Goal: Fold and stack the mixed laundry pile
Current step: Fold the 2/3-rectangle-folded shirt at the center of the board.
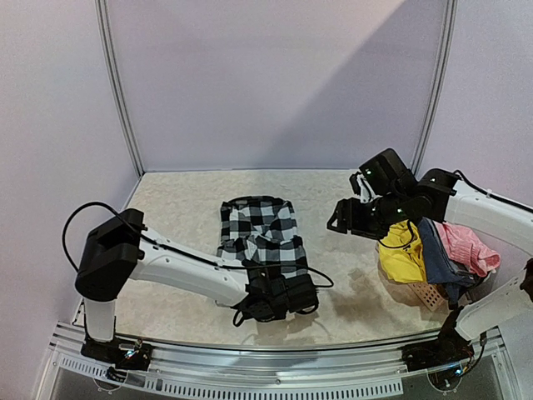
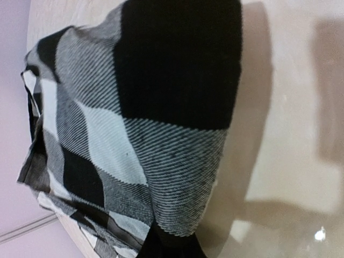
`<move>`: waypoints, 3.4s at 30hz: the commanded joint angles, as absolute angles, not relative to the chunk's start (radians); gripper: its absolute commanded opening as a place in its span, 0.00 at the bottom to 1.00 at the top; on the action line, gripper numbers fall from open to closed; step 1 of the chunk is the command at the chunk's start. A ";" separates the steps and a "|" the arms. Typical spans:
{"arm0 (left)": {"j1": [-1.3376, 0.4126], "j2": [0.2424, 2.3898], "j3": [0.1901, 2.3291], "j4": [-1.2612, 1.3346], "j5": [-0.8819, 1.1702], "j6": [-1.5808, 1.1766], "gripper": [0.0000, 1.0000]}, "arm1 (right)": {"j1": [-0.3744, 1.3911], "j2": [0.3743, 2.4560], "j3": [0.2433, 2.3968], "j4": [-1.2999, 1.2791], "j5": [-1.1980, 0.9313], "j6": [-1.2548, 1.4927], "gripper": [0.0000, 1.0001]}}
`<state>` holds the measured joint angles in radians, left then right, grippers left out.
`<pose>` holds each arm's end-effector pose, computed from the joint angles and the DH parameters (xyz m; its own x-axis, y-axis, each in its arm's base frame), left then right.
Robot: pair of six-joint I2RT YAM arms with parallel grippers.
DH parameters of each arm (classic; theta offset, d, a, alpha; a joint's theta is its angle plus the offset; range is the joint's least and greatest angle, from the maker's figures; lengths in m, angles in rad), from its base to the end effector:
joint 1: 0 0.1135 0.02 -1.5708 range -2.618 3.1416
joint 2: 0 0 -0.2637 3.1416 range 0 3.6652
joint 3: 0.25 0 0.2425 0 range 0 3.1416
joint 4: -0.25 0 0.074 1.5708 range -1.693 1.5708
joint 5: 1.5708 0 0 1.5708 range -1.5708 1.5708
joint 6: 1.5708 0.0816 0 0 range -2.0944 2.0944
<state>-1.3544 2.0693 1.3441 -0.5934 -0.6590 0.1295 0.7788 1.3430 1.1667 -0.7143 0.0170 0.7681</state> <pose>0.1339 -0.3763 0.1000 -0.1107 0.9791 -0.1709 0.7600 0.1942 0.6202 0.2146 0.2098 0.2673 -0.8807 0.1069 -0.4615 -0.1152 0.8967 0.4275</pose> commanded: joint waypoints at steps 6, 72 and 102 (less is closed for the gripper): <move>-1.465 1.890 1.300 -0.810 -0.628 -0.054 0.00 | 0.781 1.367 1.221 -0.685 -0.056 0.708 0.65; -1.419 1.715 1.612 -1.223 -0.475 0.061 0.00 | 0.996 2.054 1.501 -0.492 -0.656 0.446 0.00; -1.160 1.740 1.517 -0.894 -0.437 0.396 0.00 | 0.788 1.561 1.136 -0.554 -0.064 0.653 0.00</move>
